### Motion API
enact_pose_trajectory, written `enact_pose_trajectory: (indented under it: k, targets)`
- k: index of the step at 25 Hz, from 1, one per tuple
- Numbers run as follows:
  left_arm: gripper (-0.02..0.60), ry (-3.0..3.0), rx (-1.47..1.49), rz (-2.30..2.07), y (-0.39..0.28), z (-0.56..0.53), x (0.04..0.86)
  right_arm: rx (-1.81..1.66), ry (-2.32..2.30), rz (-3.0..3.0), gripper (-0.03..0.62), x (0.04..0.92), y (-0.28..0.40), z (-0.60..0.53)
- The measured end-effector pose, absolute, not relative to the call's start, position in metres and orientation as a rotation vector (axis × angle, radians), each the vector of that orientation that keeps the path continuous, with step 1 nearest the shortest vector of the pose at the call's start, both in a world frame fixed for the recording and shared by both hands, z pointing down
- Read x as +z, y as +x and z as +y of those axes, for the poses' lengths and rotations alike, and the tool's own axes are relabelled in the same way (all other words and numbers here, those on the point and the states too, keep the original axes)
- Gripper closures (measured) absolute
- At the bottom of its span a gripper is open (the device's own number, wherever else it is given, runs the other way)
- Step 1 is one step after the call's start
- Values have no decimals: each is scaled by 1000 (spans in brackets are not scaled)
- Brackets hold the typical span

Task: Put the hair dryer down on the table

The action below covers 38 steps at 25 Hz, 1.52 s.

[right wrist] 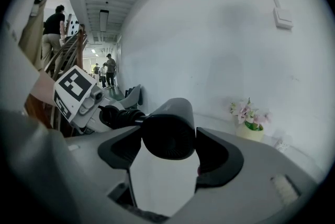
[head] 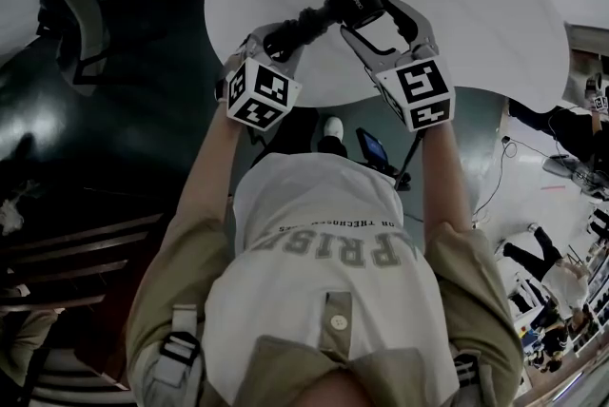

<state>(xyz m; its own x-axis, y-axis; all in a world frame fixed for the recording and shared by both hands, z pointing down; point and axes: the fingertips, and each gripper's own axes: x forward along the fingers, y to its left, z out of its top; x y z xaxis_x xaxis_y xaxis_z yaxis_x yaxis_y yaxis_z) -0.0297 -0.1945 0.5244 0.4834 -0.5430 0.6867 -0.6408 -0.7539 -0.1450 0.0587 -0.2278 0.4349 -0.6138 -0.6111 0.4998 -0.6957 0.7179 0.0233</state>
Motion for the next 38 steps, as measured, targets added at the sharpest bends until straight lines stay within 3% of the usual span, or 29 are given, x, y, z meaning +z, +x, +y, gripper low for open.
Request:
enact_pose_trajectory:
  k: [38]
  targets:
    - [494,2502,1411,-817,-34,-209,601,513,922,-2314,281,535,70,-240]
